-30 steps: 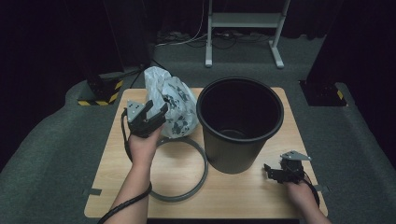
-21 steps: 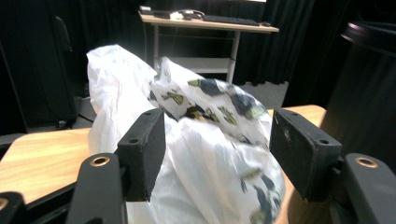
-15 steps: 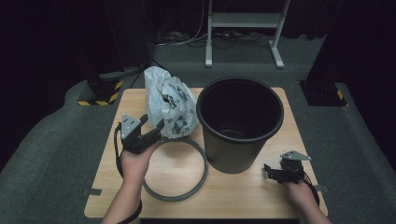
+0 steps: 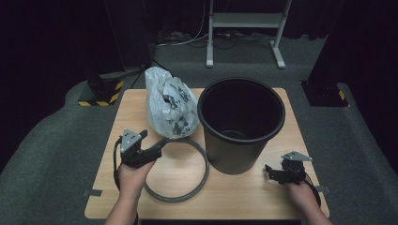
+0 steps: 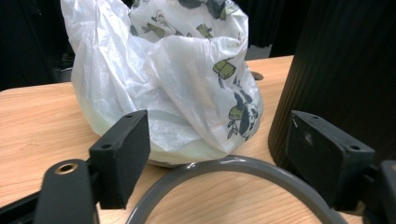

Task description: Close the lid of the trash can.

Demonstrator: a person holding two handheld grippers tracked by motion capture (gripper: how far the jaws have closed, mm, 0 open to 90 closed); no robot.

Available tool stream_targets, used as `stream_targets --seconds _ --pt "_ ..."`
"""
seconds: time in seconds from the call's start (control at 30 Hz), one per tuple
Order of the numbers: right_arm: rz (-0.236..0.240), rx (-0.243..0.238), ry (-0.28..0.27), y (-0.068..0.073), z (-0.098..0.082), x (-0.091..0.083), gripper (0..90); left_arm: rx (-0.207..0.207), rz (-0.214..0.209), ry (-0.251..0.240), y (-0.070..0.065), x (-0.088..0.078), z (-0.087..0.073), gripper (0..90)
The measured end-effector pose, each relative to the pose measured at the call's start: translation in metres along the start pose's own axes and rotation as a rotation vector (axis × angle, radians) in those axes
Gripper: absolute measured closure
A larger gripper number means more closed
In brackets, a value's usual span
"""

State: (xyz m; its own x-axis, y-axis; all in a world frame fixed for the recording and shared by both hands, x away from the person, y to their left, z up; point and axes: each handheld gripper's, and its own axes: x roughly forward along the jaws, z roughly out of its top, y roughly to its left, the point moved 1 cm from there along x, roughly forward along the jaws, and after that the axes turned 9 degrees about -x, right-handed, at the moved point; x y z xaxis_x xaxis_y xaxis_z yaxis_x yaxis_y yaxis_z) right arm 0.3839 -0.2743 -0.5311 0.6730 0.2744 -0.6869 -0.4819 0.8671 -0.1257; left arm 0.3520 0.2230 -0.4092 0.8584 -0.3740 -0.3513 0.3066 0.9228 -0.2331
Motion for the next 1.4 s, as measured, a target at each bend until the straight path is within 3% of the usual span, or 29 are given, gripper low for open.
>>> stream_targets --seconds 0.2,0.93,1.13,1.23,1.4 --pt "-0.002 0.002 0.001 0.0 0.0 0.0 13.1 -0.011 0.017 0.022 0.006 0.004 -0.006 15.5" --pt "-0.003 0.004 0.001 0.002 0.001 0.001 12.9 -0.049 0.025 0.081 0.025 0.006 -0.019 15.1" --pt "0.001 -0.002 0.002 0.0 0.001 0.001 12.2 -0.064 0.038 0.12 0.034 0.011 -0.024 15.1" --pt "0.004 -0.002 0.002 0.0 0.002 0.002 12.2 -0.052 0.065 0.148 0.037 0.013 -0.027 15.1" --pt "0.006 -0.005 0.001 0.0 0.002 0.002 12.2 -0.053 0.078 0.183 0.042 0.017 -0.031 15.1"
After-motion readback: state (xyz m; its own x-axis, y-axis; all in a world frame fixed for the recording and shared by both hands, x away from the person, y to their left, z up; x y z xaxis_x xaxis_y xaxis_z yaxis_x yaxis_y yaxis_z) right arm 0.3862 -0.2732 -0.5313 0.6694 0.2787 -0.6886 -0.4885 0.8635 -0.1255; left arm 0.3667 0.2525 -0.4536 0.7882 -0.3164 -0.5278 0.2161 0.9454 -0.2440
